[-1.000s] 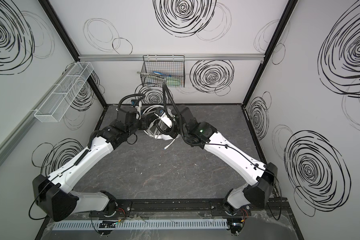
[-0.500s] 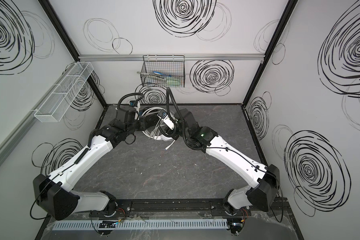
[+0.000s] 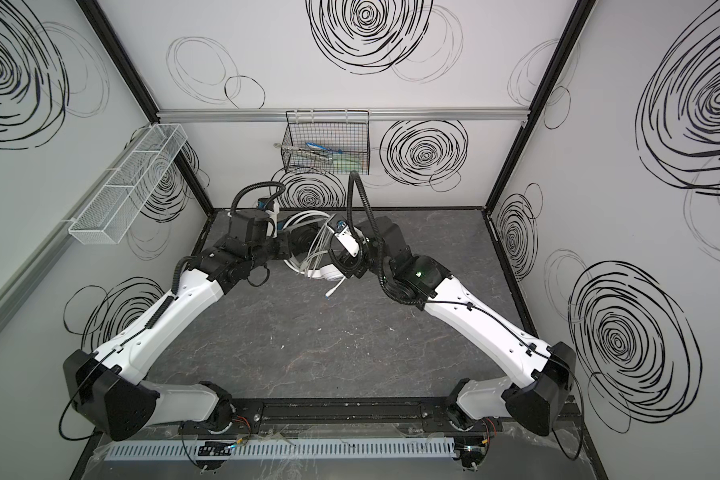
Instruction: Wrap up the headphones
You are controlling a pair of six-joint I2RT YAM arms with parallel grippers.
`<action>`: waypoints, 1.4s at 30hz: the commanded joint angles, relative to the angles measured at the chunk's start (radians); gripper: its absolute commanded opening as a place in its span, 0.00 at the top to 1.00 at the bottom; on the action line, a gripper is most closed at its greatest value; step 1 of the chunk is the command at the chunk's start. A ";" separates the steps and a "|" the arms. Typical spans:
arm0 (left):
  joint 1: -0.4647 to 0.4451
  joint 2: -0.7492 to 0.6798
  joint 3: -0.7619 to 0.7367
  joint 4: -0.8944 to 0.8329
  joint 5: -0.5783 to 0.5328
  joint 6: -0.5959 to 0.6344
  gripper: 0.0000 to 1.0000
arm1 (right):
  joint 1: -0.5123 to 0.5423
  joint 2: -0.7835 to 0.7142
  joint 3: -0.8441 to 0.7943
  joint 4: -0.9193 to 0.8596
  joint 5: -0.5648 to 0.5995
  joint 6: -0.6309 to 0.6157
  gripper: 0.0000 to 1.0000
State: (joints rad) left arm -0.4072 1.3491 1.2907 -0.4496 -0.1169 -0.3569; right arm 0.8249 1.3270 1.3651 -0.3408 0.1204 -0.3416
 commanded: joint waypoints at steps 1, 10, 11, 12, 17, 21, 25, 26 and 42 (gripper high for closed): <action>0.006 -0.019 0.054 0.062 -0.005 -0.020 1.00 | -0.006 -0.025 -0.004 -0.011 -0.001 -0.003 0.12; -0.025 -0.021 0.079 0.005 -0.133 0.047 1.00 | -0.007 -0.024 -0.026 -0.041 0.050 -0.033 0.07; -0.029 -0.022 0.079 0.004 -0.141 0.054 1.00 | -0.007 -0.020 -0.023 -0.050 0.058 -0.034 0.05; -0.033 -0.023 0.081 0.002 -0.145 0.058 1.00 | -0.007 -0.016 -0.021 -0.054 0.068 -0.035 0.04; -0.036 -0.039 0.068 0.019 -0.112 0.062 1.00 | -0.007 0.005 -0.006 -0.076 0.112 -0.036 0.04; -0.020 -0.042 0.057 0.021 -0.071 0.037 1.00 | -0.007 0.020 0.008 -0.099 0.142 -0.044 0.02; 0.004 -0.041 0.045 0.022 -0.036 0.020 1.00 | -0.006 0.021 0.013 -0.114 0.168 -0.066 0.02; 0.008 -0.041 0.045 0.020 -0.025 0.019 1.00 | -0.004 0.020 0.012 -0.116 0.175 -0.075 0.03; 0.061 -0.014 0.027 0.034 0.069 -0.031 1.00 | 0.031 -0.070 0.006 -0.086 0.029 -0.096 0.03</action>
State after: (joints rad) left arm -0.3607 1.3491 1.3071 -0.5240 -0.0925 -0.3241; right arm 0.8520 1.2938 1.3586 -0.4126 0.1986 -0.4313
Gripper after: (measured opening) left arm 0.068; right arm 0.976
